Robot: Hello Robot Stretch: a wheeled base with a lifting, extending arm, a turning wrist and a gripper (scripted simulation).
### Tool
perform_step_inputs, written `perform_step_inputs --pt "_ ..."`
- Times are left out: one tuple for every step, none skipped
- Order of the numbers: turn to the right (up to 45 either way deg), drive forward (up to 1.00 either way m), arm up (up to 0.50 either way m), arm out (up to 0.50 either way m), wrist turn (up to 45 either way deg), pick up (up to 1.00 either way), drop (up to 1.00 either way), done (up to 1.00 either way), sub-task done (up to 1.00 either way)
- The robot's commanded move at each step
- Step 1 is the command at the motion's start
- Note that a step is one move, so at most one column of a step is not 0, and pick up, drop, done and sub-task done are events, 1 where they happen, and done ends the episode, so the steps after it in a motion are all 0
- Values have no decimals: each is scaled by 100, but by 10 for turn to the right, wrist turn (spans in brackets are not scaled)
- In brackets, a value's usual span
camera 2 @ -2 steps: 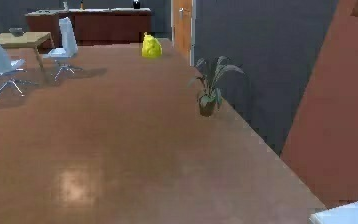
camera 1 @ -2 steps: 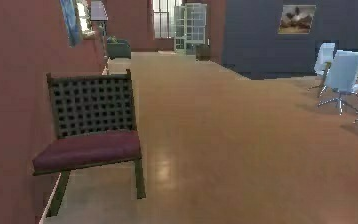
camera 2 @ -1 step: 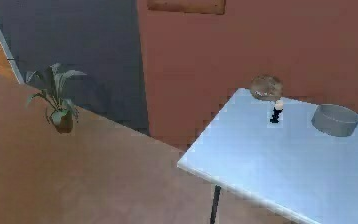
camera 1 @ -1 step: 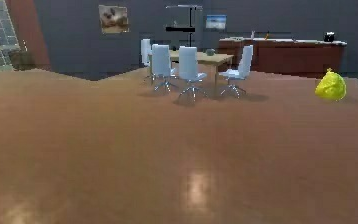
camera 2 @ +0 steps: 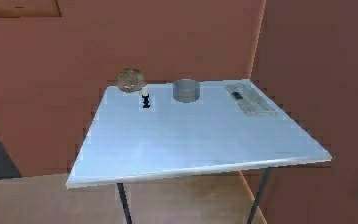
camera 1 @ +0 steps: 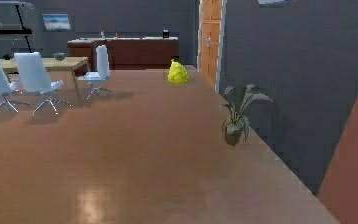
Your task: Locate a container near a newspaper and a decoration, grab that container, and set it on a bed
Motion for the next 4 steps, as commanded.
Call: perform_step_inputs --pt "450 0 0 0 0 0 0 0 0" --pt "450 0 0 0 0 0 0 0 0" --pt "450 0 0 0 0 0 0 0 0" --pt "60 0 0 0 0 0 0 0 0"
